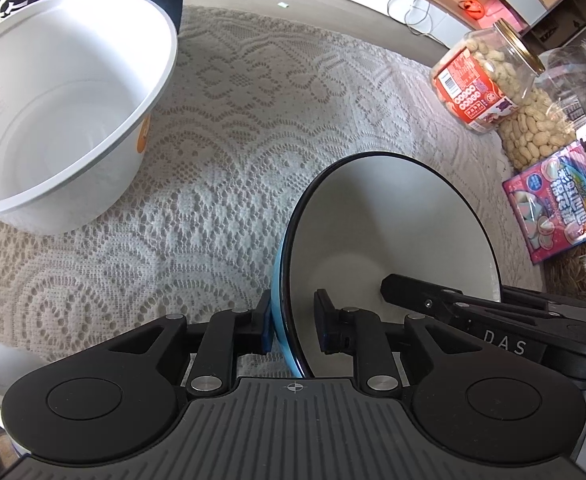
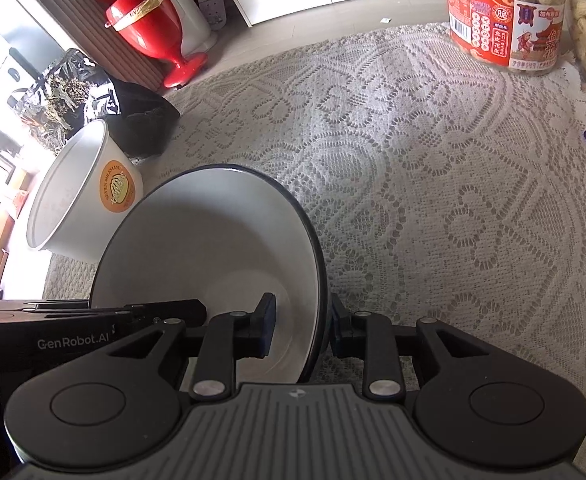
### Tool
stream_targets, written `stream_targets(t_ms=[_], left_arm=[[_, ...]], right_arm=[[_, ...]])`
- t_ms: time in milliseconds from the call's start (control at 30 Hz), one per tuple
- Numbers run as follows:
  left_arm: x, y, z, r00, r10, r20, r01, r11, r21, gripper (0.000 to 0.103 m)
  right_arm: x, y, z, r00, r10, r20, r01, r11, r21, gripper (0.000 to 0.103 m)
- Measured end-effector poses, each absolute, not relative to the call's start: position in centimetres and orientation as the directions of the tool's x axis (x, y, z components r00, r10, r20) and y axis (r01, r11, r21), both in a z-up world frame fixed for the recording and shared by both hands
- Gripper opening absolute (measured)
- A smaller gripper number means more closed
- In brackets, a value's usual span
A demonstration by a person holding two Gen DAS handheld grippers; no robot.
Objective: Organize plates and bowls
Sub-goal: 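Lift the blue bowl with both tools and carry it over the gold-rimmed bowl, then lower the blue bowl with both tools into the gold-rimmed bowl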
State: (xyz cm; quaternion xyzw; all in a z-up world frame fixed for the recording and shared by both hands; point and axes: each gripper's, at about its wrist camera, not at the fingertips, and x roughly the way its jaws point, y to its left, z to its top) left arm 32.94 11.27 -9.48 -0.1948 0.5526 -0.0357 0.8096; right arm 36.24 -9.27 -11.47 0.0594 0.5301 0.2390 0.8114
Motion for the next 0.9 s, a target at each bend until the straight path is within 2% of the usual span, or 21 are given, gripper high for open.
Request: stream_targets(t_ms=[333, 567, 900], left_arm=[[32.9, 10.7, -8.7, 0.399, -0.264, -0.878, -0.162, 0.922, -0.351, 0.023], [31.4, 10.6, -4.5, 0.465, -0.294, -0.835, -0.11, 0.917, -0.384, 0.023], [26.3, 8.0, 0.9, 0.486, -0.365, -0.794, -0.012, 0.906, -0.424, 0.023]], right_arm=[[35.1, -9.2, -10.5, 0.379, 0.414, -0.828, -0.321, 0.898, 0.302, 0.026], [33.3, -10.6, -6.7, 0.425, 0.442, -0.79, -0.292, 0.893, 0.343, 0.026], [27.1, -13.2, -0.3, 0.475, 0.396, -0.786, -0.347, 0.905, 0.247, 0.027]])
